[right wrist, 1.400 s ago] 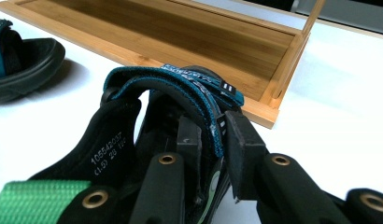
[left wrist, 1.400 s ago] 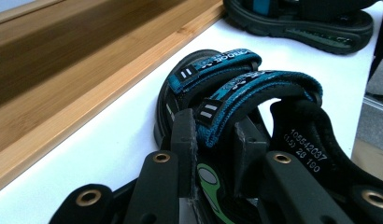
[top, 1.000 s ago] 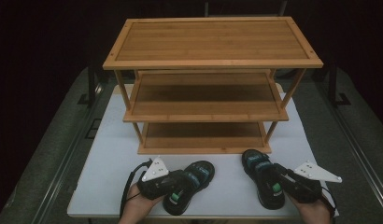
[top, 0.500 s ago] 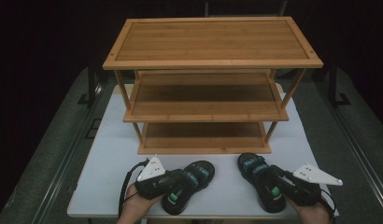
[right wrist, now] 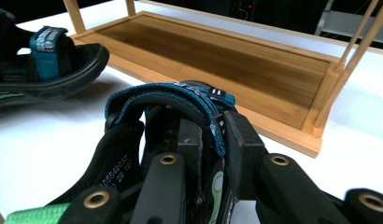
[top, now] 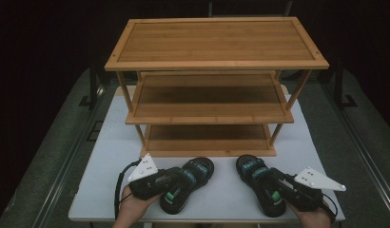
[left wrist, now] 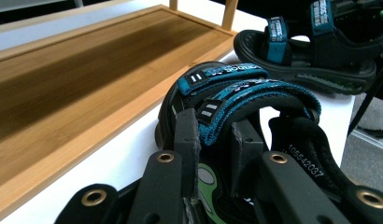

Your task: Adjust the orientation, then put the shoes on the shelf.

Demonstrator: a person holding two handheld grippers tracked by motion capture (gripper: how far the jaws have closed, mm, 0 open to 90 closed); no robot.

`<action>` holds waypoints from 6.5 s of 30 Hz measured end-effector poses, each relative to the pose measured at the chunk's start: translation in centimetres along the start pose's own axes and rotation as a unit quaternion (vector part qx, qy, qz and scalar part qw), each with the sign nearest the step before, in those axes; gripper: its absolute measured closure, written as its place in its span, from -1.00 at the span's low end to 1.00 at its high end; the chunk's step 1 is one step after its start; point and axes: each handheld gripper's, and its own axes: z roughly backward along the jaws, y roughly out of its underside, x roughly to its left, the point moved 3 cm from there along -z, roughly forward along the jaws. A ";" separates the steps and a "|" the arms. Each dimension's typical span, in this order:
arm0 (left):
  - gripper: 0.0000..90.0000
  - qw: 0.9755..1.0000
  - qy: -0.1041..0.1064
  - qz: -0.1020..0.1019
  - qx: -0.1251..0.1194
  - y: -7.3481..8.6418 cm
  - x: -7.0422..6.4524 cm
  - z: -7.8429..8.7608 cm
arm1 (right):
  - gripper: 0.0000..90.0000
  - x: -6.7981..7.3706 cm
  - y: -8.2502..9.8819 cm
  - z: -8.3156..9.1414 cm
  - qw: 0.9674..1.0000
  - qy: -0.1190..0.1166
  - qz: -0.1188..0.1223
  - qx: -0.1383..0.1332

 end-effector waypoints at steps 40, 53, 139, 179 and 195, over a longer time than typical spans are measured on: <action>0.70 0.997 -0.063 0.016 -0.044 -2.3 1.8 -0.9 | 0.71 1.7 -2.9 -2.9 1.000 0.009 0.011 -0.028; 0.70 0.994 -0.099 0.031 -0.041 -2.3 2.9 -4.3 | 0.71 1.8 -4.4 -6.5 0.998 0.043 0.019 -0.035; -0.79 0.998 -0.047 -0.030 0.032 0.0 0.0 -3.5 | -0.44 2.0 -1.1 -5.9 0.995 -0.090 0.032 0.014; -0.51 0.990 -0.053 -0.025 0.127 1.5 1.6 -6.9 | -0.63 2.7 0.9 -9.9 0.983 -0.059 0.081 0.152; -0.51 0.994 -0.044 -0.001 0.101 0.4 2.0 -8.4 | -0.62 1.8 -0.9 -10.8 0.985 -0.091 0.061 0.133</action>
